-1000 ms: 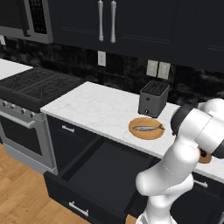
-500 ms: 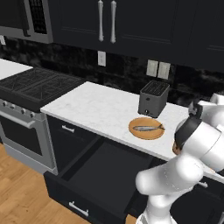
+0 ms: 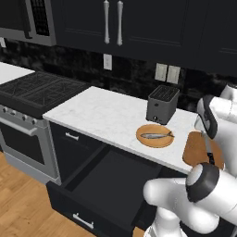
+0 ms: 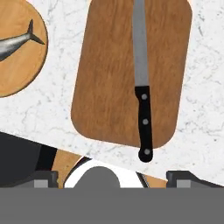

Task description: Pick up the knife from the drawer and place it on the cutting board. Then place the meat from the plate to the cutting board.

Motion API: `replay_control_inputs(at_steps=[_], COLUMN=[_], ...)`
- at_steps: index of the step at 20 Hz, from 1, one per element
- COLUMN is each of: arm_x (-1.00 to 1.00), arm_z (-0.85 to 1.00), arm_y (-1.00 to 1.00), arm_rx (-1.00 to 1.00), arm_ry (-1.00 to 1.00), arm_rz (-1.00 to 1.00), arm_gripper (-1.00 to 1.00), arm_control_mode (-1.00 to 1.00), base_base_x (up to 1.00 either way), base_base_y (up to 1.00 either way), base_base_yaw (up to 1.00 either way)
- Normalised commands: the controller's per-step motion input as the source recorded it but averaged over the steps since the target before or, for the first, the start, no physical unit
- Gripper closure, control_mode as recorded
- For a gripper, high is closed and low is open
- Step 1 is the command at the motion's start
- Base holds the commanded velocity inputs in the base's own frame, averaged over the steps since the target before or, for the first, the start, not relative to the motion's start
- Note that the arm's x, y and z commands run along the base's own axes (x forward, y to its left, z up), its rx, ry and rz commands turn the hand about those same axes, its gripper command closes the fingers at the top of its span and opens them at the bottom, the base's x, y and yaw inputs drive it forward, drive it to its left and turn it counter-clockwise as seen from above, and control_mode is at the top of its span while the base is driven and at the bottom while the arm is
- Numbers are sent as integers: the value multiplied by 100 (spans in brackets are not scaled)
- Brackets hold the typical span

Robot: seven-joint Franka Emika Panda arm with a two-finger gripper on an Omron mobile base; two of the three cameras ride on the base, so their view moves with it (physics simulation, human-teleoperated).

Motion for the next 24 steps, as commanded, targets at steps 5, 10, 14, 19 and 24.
replay_control_inputs(at_steps=[5,10,14,19,24], arm_x=[8,25,49,54,32], arm_z=[40,2,1,4,7], arm_y=[100,72,8,14,64], arm_rx=[0,10,12,7,-24], arm_ry=[-4,-2,-9,-2,-3], arm_rz=[21,60,89,87,60], arm_gripper=[-100,-100,-100,-100,-100], arm_control_mode=[-100,-100,-100,-100,-100], base_base_x=[0,0,0,0,0], base_base_y=[0,0,0,0,0], base_base_yaw=[0,0,0,0,0])
